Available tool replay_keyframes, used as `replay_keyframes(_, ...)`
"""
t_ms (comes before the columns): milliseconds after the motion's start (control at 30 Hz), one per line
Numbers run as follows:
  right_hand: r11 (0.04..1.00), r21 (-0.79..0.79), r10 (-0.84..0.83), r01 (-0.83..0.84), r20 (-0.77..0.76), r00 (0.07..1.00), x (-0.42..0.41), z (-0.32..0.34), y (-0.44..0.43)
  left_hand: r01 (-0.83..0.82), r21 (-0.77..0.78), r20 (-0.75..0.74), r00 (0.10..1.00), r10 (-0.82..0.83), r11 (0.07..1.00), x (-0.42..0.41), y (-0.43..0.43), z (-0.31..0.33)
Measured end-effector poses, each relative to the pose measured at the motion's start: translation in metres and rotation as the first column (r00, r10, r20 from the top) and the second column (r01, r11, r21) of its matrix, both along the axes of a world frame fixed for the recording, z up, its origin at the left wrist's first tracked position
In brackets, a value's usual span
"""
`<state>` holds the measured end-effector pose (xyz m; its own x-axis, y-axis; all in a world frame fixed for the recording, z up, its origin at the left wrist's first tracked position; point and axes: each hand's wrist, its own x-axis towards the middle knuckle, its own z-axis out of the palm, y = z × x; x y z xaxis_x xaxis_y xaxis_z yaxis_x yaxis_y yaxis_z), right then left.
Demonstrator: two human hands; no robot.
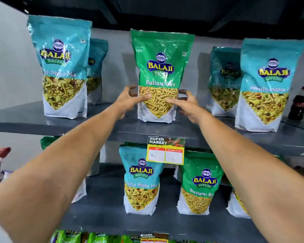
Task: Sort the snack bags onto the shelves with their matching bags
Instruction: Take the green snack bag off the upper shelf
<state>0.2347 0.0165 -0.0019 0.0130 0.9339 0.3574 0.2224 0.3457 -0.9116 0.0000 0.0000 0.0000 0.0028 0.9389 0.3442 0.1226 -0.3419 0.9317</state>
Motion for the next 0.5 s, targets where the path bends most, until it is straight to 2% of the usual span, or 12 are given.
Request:
replay_keyframes(133,0.996,0.012,0.088,-0.088,-0.033,0.996,-0.008,0.000,0.001,0.028,-0.011,-0.026,0.999,-0.028,1.000,0.004,0.006,-0.004)
replay_keyframes(267,0.994,0.065,0.085,-0.083,-0.029,0.996,-0.005,0.001,-0.007,0.019,0.023,0.011,1.000,-0.019,1.000,0.006,0.002,-0.002)
replay_keyframes(500,0.993,0.083,0.084,-0.082,-0.022,0.996,-0.008,0.010,-0.065,0.031,0.059,-0.019,0.999,-0.030,0.998,0.000,-0.053,0.008)
